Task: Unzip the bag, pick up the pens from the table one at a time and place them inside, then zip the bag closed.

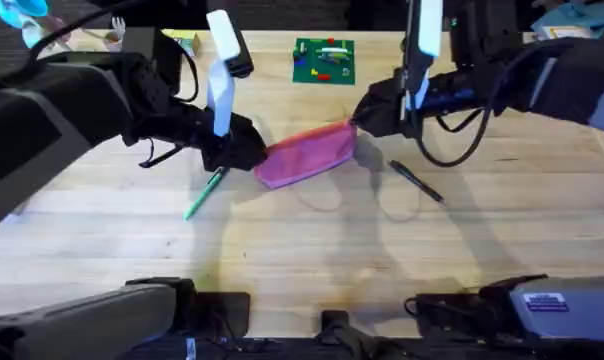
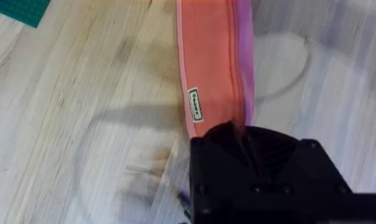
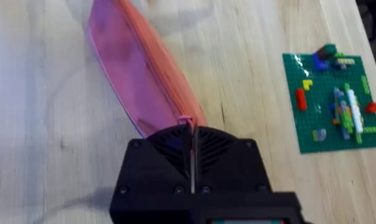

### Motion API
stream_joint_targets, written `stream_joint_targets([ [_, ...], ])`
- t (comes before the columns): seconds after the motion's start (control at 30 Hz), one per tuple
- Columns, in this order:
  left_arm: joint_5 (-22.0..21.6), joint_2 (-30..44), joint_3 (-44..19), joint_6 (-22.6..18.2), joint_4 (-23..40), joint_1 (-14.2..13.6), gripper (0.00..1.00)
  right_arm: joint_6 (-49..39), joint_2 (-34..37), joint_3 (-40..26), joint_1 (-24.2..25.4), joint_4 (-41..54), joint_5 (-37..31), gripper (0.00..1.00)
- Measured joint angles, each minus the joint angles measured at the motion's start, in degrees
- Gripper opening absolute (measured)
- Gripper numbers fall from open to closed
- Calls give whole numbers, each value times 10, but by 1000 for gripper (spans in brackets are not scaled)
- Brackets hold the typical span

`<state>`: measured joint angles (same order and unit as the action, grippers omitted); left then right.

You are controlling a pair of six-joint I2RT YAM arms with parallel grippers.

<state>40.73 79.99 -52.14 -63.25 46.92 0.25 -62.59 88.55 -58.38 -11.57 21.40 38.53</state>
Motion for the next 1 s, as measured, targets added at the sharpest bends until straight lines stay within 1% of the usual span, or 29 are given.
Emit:
stream_joint_targets([
  [0.27,0,0,0,0,0,0,43,0,0,-2,-43,-15,-8,31],
  [0.5,0,0,0,0,0,0,42,0,0,-7,-100,-37,1,31],
  [0.6,0,0,0,0,0,0,43,4,0,-7,-116,-45,1,31],
  [0.77,0,0,0,0,0,0,43,14,0,-7,-131,-51,1,29],
  [1.0,0,0,0,0,0,0,43,28,0,-7,-132,-51,0,29],
])
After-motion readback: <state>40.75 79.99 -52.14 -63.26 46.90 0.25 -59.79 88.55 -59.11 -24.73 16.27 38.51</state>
